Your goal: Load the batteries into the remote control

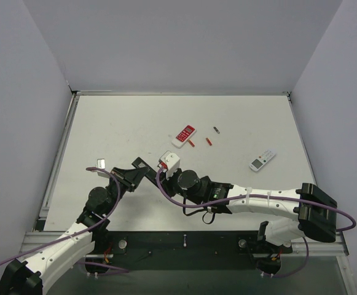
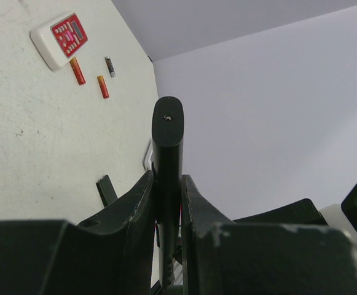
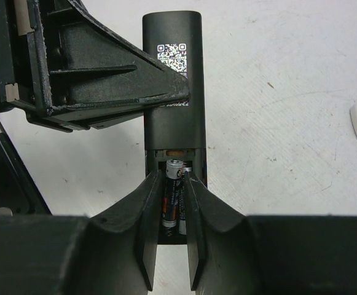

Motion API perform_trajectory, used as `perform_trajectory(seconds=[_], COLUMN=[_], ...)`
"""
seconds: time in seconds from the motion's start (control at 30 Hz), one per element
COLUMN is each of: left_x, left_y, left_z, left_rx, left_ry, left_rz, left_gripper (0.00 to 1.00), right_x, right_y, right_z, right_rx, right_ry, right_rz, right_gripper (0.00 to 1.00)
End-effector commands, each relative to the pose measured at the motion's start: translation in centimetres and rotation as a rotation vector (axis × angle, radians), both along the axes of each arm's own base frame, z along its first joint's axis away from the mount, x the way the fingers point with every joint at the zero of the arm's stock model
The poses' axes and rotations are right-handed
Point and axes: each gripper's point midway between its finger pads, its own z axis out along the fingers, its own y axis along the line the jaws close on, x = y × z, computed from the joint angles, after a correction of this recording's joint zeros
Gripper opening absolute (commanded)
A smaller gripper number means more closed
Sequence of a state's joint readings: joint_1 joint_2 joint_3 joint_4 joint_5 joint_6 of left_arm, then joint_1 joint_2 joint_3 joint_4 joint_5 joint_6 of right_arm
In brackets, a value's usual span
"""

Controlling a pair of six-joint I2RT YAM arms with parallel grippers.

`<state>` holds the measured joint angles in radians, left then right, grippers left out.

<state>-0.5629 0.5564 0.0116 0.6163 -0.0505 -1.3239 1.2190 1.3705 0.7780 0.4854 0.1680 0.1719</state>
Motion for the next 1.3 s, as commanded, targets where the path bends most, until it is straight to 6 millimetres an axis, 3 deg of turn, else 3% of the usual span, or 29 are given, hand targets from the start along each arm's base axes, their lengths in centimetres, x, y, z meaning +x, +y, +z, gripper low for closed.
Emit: perform_trajectory(seconds=[0.0,0.57,0.83,1.27], left_x=[-1.3,-1.7,-1.7,-1.8], left_y=[-0.1,-0.6,-0.7,-0.9], left_z=[2.9,1.9,1.7,1.3], left_rx=[-0.115,-0.097,-0.093,-0.081], left_ry=[-0.108,-0.087,-0.082,-0.073], left_rz=[-0.046,-0.084,-0.09,-0.101], left_gripper=[0.0,0.0,0.0,0.0], right_x=[-0.8,0.2,0.7,-0.8], right_y=[-0.3,-0.8,-1.4,-1.2], right_z=[-0.7,1.8,3.0,6.0], right_rx=[-0.053,-0.03,-0.025,-0.069], right_ry=[0.033,0.028,0.032,0.085], right_rz=[0.028,-0.003,-0.018,0.071], right_gripper=[0.18,0.25,0.35,0.5])
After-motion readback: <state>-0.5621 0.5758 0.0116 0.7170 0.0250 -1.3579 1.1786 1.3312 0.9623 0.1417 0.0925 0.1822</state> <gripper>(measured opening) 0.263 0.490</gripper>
